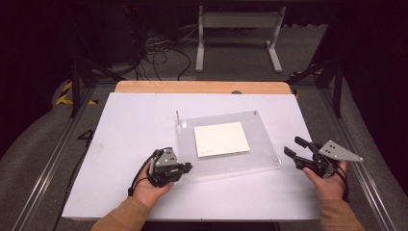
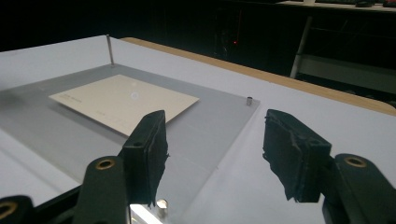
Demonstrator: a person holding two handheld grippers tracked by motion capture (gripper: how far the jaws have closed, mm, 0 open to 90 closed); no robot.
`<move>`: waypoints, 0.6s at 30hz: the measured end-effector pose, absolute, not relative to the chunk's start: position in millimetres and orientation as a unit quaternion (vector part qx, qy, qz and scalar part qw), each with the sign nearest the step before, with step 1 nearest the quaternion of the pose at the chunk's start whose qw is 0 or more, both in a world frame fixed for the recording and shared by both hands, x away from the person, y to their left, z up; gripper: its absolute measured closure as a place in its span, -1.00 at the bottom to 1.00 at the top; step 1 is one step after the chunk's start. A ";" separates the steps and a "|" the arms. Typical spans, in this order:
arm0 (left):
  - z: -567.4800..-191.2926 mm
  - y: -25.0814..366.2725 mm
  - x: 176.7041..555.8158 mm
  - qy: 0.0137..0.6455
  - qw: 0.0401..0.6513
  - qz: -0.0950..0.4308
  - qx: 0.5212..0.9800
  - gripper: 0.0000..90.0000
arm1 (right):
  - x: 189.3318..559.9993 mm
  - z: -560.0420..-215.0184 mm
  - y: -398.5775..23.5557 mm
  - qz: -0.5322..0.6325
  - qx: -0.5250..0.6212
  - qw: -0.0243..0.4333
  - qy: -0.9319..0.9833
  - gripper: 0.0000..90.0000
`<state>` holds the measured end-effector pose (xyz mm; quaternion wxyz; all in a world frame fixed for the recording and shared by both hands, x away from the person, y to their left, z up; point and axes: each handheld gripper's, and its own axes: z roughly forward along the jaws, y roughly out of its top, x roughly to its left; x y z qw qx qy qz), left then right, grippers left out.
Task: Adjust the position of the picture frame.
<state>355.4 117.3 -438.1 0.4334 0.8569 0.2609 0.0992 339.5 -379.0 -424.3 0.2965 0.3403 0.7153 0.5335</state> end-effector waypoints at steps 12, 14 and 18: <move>-441.0 148.8 397.3 0.336 0.433 0.148 0.823 0.88 | 328.3 -424.0 -378.0 0.513 0.332 0.290 0.737 0.12; -442.2 150.7 402.1 0.343 0.428 0.156 0.821 0.87 | 327.3 -424.3 -376.4 0.508 0.330 0.281 0.744 0.18; -449.4 155.4 413.9 0.370 0.412 0.171 0.815 0.87 | 326.7 -424.7 -368.8 0.489 0.318 0.262 0.768 0.31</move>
